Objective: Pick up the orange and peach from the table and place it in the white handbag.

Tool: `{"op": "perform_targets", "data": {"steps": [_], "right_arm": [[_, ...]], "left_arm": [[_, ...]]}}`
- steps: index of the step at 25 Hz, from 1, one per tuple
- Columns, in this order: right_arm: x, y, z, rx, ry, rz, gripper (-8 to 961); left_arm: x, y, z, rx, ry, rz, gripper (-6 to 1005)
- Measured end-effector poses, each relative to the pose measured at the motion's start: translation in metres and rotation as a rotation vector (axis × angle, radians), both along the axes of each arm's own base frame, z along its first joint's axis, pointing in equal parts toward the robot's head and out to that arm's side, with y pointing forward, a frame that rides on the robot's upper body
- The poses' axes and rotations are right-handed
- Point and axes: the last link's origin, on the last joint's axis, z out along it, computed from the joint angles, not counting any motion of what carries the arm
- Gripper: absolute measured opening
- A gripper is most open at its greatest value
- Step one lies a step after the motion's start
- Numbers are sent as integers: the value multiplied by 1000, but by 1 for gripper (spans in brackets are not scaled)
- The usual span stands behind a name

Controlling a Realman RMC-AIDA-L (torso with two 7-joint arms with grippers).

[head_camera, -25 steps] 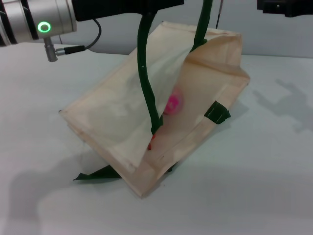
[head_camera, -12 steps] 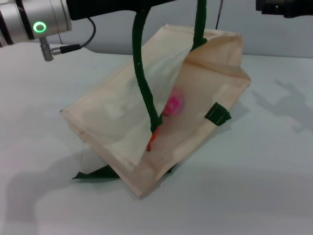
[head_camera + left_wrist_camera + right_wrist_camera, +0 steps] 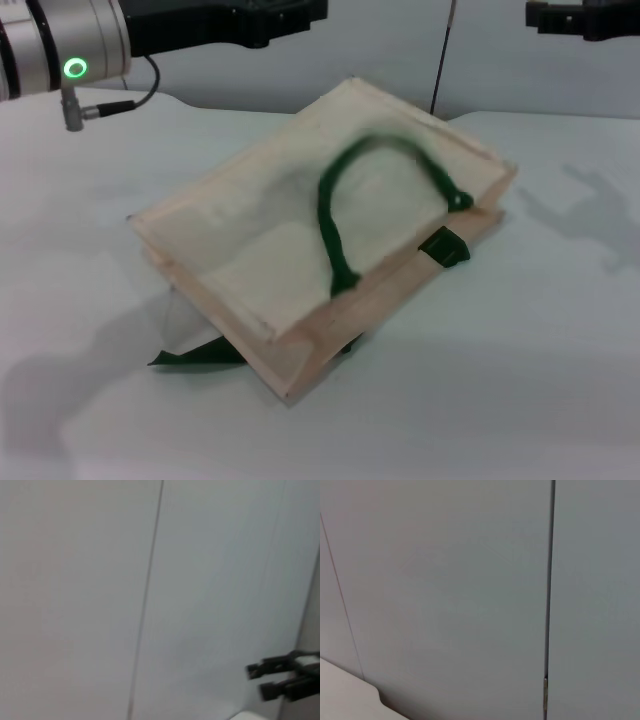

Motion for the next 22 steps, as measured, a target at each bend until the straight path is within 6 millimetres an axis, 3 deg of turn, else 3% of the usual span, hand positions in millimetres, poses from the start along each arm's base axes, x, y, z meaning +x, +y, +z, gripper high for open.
{"op": "perform_targets", "data": {"steps": [12, 22], "right_arm": [[0, 1, 3, 15, 3, 3, 863], [17, 8, 24, 244, 47, 3, 865]], "left_arm": [[-1, 2, 14, 90, 58, 37, 472], [-6, 11, 28, 256, 75, 73, 466]]}}
